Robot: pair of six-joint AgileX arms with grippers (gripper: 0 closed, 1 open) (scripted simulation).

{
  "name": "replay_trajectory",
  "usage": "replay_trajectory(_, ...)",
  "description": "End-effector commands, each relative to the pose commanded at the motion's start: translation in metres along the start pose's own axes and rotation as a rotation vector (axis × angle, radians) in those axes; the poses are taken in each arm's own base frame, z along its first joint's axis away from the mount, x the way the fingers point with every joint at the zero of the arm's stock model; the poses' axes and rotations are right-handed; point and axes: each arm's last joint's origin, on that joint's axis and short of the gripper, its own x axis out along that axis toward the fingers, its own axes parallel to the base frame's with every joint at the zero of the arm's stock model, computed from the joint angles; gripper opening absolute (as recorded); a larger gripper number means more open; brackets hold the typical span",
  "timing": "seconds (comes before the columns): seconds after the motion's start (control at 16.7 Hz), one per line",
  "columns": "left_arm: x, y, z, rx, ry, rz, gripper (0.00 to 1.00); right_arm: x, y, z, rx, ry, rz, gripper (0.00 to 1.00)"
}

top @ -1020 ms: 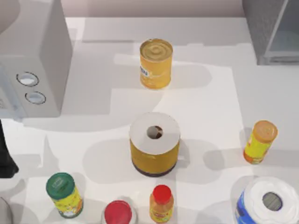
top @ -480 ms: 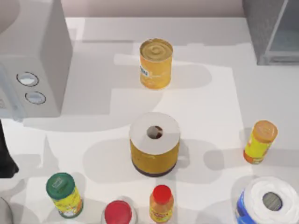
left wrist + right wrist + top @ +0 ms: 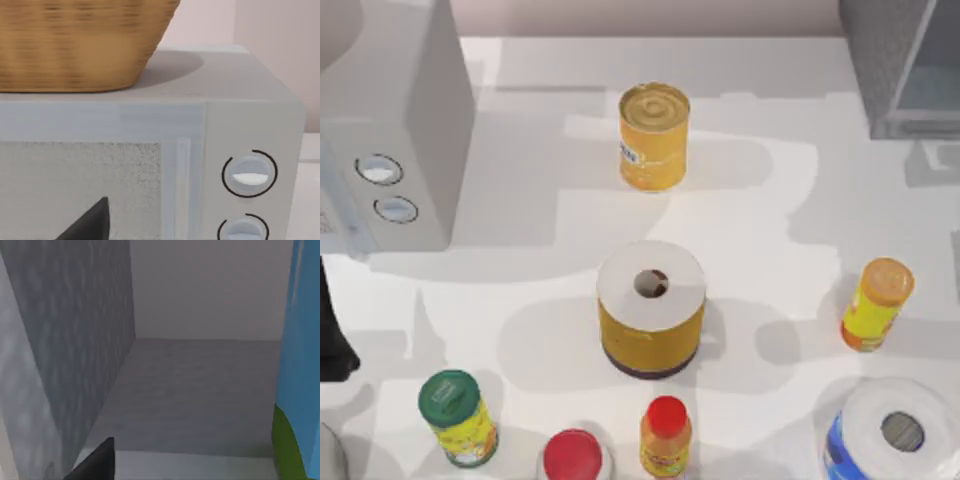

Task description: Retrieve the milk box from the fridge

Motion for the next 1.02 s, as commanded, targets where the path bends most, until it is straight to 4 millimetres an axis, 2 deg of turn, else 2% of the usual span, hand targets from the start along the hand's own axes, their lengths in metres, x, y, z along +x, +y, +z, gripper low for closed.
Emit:
replay_trajectory(0.18, 0.0, 0.0, 0.0, 0.0, 0.0, 0.0, 1.0, 0.028, -0.008, 0.006, -0.019, -0.028, -0.033, 1.0)
replay_trajectory(0.48, 0.0, 0.0, 0.0, 0.0, 0.0, 0.0, 1.0, 0.03, -0.041, 0.009, -0.036, -0.045, -0.124, 1.0)
replay_trajectory(0.78, 0.0, 0.0, 0.0, 0.0, 0.0, 0.0, 1.0, 0.03, -0.04, 0.01, -0.036, -0.046, -0.12, 1.0)
replay_trajectory(0.9, 0.0, 0.0, 0.0, 0.0, 0.0, 0.0, 1.0, 0.038, -0.042, 0.007, -0.034, -0.038, -0.124, 1.0)
replay_trajectory(1.02, 0.0, 0.0, 0.0, 0.0, 0.0, 0.0, 1.0, 0.055, -0.045, 0.009, -0.036, -0.042, -0.124, 1.0)
